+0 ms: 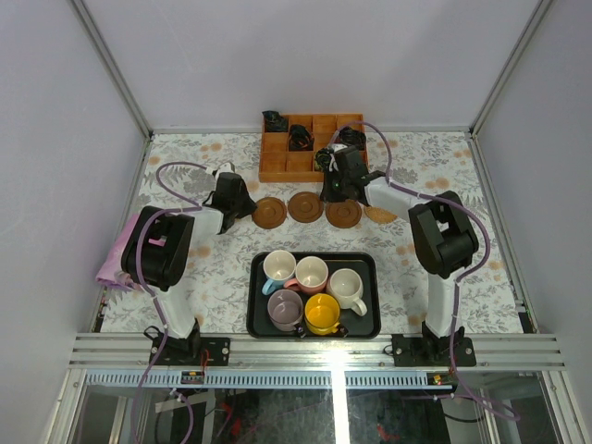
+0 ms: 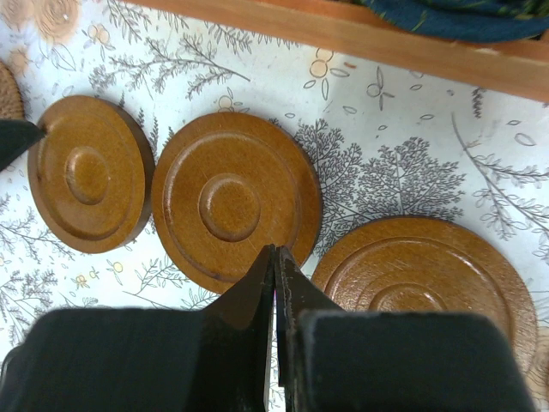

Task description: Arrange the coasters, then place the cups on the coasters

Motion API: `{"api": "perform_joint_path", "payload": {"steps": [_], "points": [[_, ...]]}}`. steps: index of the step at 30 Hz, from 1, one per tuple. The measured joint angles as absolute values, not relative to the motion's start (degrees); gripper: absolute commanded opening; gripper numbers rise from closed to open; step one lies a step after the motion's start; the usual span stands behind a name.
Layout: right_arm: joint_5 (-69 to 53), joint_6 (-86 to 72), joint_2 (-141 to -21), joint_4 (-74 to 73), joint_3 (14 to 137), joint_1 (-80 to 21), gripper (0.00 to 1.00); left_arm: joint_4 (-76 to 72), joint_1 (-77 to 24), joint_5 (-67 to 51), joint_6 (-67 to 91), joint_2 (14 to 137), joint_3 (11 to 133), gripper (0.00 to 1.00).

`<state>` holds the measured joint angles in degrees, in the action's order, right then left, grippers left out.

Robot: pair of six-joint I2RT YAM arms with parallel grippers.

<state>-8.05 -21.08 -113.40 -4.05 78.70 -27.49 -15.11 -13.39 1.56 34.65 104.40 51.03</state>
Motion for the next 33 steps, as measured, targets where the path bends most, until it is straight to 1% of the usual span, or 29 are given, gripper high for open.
{"api": "perform_joint_path", "payload": {"steps": [20,33], "points": [[-11.6,-20.3,-121.0,-4.9,82.4,-32.2,0.0,-14.2,-12.2,2.4,34.7,105.0,52.1,0.0],[-11.5,-21.1,-120.2,-4.3,80.9,-32.7,0.0,-14.2,-11.9,2.4,34.7,105.0,52.1,0.0]]}}
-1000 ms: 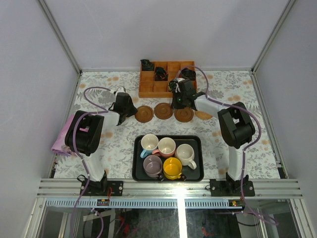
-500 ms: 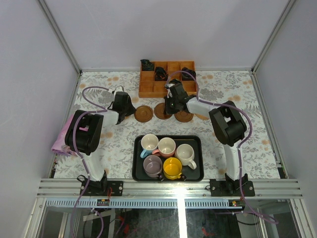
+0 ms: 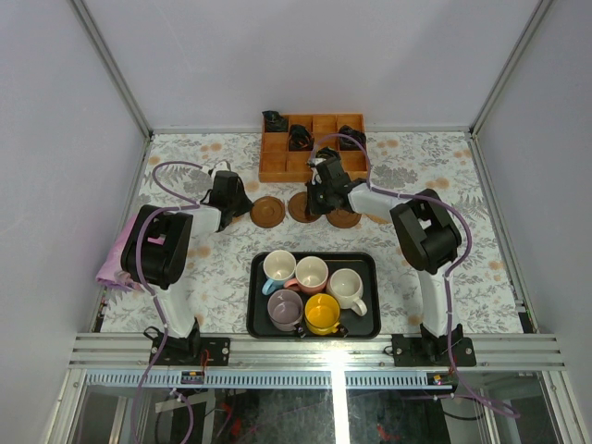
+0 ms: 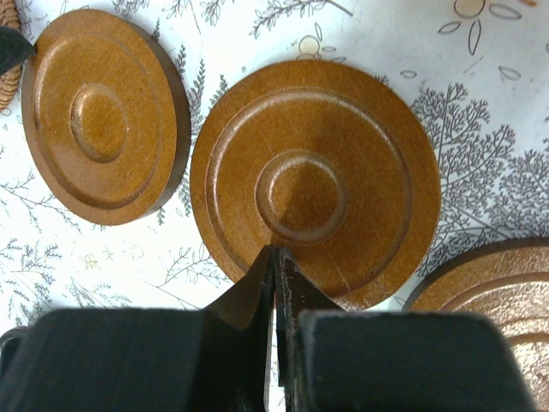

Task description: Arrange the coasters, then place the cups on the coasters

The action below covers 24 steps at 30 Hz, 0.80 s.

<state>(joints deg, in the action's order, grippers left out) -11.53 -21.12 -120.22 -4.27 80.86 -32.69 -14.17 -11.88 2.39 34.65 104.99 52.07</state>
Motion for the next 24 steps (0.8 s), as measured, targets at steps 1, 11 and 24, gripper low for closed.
{"api": "perform_joint_path", "payload": {"steps": [1,11,24], "points": [[-11.5,-21.2,-120.0,-4.3,80.6,-32.8,0.0,-14.2,-11.9,2.4,34.7,105.0,52.1,0.0],[-10.7,-22.6,-117.4,-4.3,77.1,-33.8,0.0,-14.2,-11.9,2.4,34.7,105.0,52.1,0.0],[-9.9,-22.9,-116.7,-5.3,76.6,-34.0,0.0,-13.9,-11.7,2.9,34.6,104.8,52.1,0.0]]}}
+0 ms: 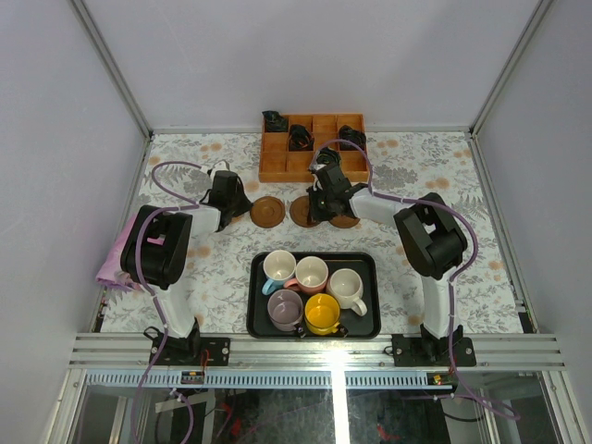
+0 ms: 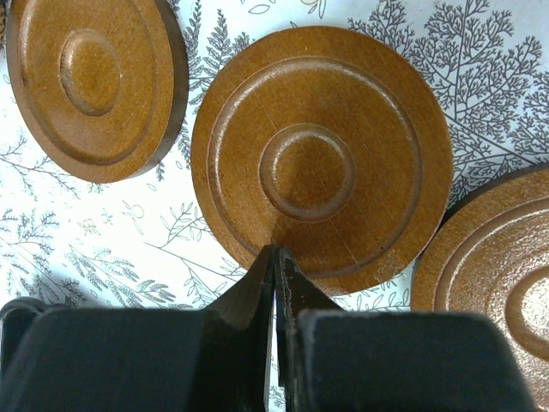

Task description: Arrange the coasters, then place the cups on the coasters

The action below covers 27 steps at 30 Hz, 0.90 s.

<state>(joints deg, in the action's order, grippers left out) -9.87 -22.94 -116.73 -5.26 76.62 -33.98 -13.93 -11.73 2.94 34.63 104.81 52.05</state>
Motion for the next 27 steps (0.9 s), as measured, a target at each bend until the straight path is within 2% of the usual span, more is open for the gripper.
{"api": "perform_joint_path", "payload": {"steps": [16,27], "points": [[-7.8,-22.6,-115.3,-8.5,76.4,-34.6,0.02,-13.6,-11.4,3.0,34.6,104.5,52.1,0.0],[-2.0,-19.3,-111.4,-8.6,82.2,-34.7,0.1,-13.9,-11.4,1.7,34.5,98.9,51.2,0.0]]}}
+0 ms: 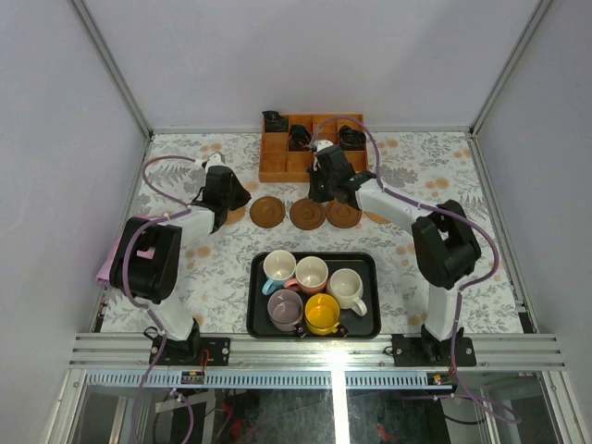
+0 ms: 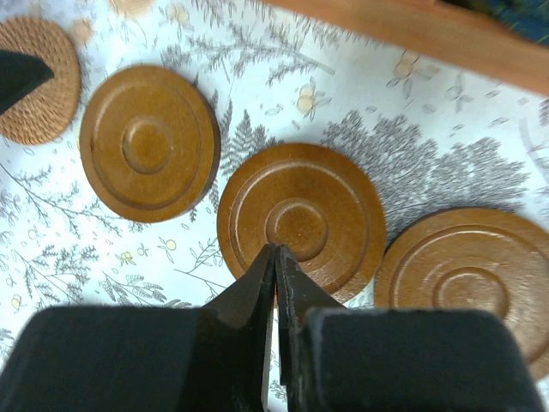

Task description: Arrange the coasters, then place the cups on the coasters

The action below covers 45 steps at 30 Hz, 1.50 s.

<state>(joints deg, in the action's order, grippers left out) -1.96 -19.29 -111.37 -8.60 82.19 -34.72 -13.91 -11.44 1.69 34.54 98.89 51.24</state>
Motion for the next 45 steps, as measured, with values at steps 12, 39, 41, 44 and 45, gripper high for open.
{"api": "perform_joint_path", "payload": {"steps": [12,39,41,44,45], "points": [[6.0,-19.9,-92.0,-2.3,64.7,-24.6,0.8,-20.6,-11.4,4.1,32.2,85.4,41.8,0.1],[9.1,-22.2,-75.6,0.0,49.9,-17.7,0.0,-28.9,-13.1,-3.6,30.6,82.7,43.4,0.0],[8.7,-22.2,-78.9,-1.5,53.0,-17.7,0.0,-28.3,-13.1,-2.2,30.4,83.5,43.4,0.0],[7.3,-22.5,-83.6,-5.4,59.4,-17.9,0.0,-25.8,-13.1,-0.4,30.3,84.4,43.7,0.0],[7.0,-22.5,-84.8,-6.4,61.5,-18.1,0.0,-24.4,-13.1,0.1,30.2,84.7,44.3,0.0]]}}
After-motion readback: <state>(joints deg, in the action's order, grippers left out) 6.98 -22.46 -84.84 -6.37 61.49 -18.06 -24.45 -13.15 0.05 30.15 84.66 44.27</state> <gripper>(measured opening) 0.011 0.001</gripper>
